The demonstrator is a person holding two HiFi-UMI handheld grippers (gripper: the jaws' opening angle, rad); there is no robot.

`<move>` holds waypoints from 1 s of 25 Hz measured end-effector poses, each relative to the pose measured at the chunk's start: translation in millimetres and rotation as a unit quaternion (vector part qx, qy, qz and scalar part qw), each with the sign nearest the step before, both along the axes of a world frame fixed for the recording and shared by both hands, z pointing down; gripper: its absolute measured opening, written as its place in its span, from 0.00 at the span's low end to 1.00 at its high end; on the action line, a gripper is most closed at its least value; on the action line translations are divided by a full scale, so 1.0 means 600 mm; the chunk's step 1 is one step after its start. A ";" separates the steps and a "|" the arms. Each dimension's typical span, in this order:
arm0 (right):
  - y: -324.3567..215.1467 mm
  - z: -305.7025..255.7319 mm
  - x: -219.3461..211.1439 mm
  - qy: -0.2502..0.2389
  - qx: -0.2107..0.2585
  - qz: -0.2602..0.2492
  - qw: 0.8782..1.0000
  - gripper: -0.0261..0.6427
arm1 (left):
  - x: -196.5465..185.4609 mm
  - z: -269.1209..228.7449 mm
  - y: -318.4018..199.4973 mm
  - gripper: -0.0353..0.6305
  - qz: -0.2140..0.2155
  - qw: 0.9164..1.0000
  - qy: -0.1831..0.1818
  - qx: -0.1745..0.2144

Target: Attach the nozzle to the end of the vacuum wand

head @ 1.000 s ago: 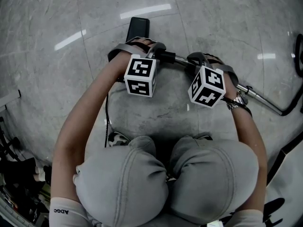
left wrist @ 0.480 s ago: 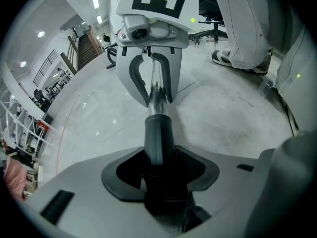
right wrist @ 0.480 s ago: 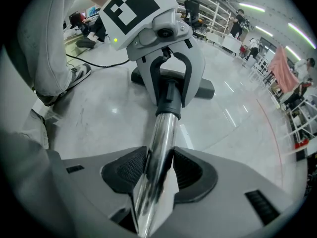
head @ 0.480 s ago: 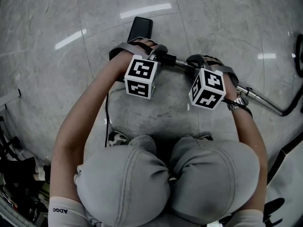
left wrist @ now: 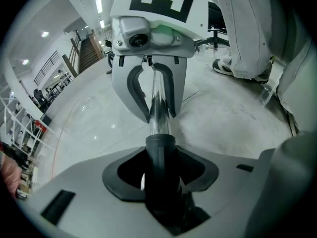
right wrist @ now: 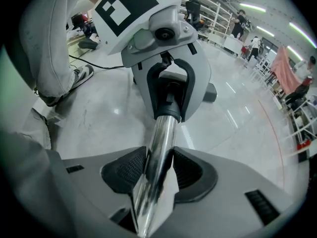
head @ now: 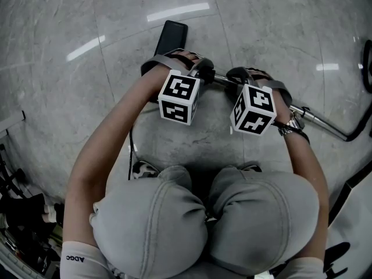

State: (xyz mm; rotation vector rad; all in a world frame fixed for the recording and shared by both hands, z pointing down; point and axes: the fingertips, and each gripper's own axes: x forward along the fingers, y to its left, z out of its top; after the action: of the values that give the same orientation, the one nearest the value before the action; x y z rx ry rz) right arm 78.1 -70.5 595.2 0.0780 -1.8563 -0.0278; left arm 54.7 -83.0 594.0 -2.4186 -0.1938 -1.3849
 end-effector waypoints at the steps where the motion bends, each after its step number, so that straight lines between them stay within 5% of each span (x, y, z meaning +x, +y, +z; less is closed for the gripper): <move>1: 0.000 0.000 0.001 0.001 -0.001 -0.001 1.000 0.29 | 0.000 0.002 -0.001 0.33 -0.001 1.000 -0.002 0.002; 12: 0.009 0.008 -0.030 -0.022 -0.023 0.019 0.999 0.34 | -0.007 0.001 0.005 0.37 -0.011 1.000 0.002 0.009; 25: 0.013 0.014 0.025 -0.020 -0.026 0.064 0.997 0.37 | -0.056 -0.032 -0.007 0.37 -0.068 0.997 0.043 -0.005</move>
State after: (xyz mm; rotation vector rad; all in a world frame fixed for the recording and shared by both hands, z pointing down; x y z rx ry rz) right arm 93.0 -62.9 603.9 0.1609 -1.8877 0.1116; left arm 21.3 -87.0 574.9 -2.5346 -0.0140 -1.3358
